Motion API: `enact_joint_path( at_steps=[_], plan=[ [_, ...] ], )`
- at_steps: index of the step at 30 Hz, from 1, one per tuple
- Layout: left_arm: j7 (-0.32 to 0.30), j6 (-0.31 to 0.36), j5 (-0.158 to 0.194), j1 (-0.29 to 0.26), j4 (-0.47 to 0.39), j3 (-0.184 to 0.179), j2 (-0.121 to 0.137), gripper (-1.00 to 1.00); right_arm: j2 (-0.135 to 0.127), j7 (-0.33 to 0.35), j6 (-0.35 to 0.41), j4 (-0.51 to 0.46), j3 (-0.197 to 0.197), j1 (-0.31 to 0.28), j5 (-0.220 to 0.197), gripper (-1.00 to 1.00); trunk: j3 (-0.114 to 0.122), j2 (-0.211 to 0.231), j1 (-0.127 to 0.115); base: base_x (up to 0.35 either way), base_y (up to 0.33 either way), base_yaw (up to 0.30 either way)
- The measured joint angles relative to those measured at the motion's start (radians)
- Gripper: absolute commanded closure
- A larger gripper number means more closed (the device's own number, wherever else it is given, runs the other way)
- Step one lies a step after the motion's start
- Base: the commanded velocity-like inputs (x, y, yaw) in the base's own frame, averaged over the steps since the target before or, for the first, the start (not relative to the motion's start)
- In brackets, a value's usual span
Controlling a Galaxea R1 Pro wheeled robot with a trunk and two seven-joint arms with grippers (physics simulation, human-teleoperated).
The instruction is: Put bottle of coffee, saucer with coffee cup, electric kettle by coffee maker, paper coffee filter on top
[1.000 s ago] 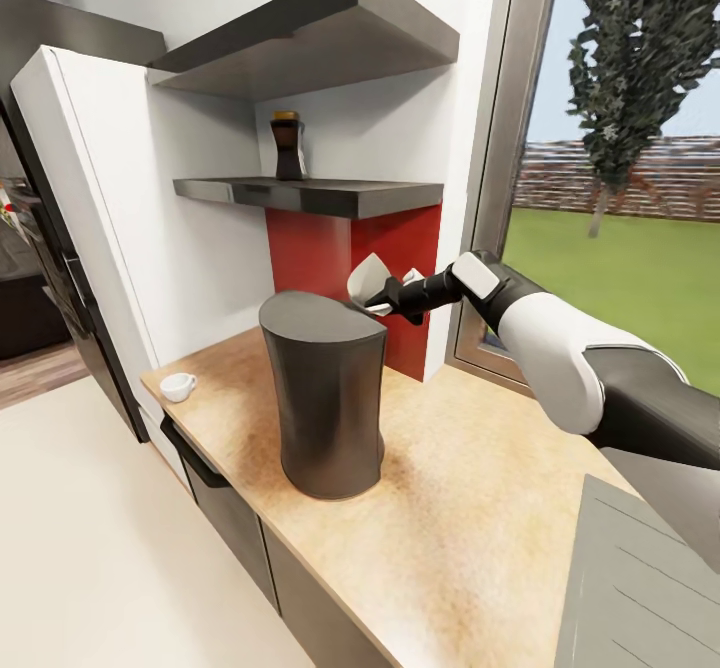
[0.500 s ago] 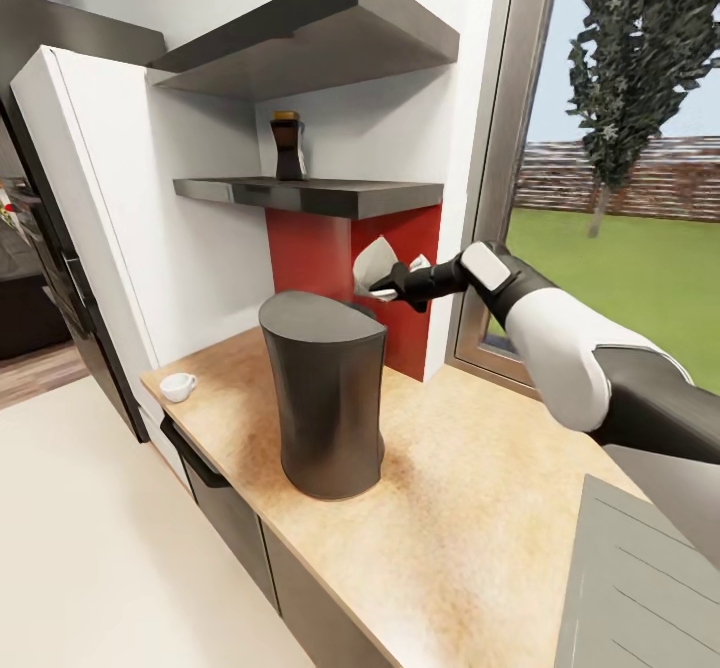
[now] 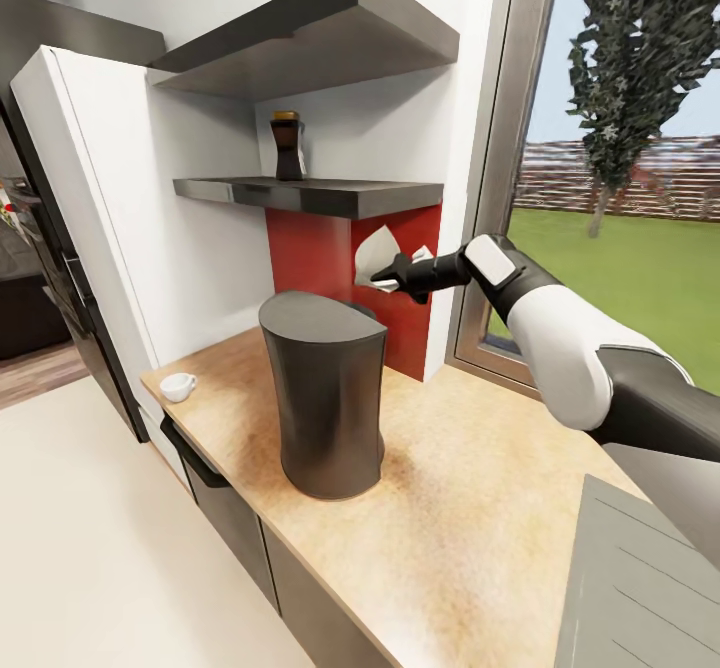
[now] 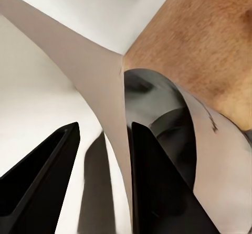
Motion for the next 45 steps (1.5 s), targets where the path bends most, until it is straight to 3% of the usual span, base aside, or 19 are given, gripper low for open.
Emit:
enact_joint_path(
  at_steps=[10, 11, 15, 45],
  plan=[
    [0.001, 0.003, -0.002, 0.0, 0.0, 0.0, 0.0, -1.0, 0.003, -0.006, 0.002, 0.039, -0.001, 0.0, 0.005, 1.0, 0.0, 0.0, 0.0, 0.0, 0.0, 0.0],
    [0.001, 0.003, -0.002, 0.0, 0.0, 0.0, 0.0, -1.0, 0.002, -0.005, 0.002, 0.093, 0.002, 0.0, 0.01, 1.0, 0.0, 0.0, 0.0, 0.0, 0.0, 0.0],
    [0.001, 0.004, -0.002, 0.0, 0.0, 0.0, 0.0, -1.0, 0.002, -0.006, 0.002, 0.118, -0.002, 0.0, 0.005, 1.0, 0.0, 0.0, 0.0, 0.0, 0.0, 0.0],
    [0.001, 0.014, -0.002, 0.0, 0.0, 0.0, 0.0, -1.0, -0.012, -0.025, 0.003, 0.124, -0.002, 0.0, 0.003, 1.0, 0.0, 0.0, 0.0, 0.026, 0.0, 0.0]
  ],
)
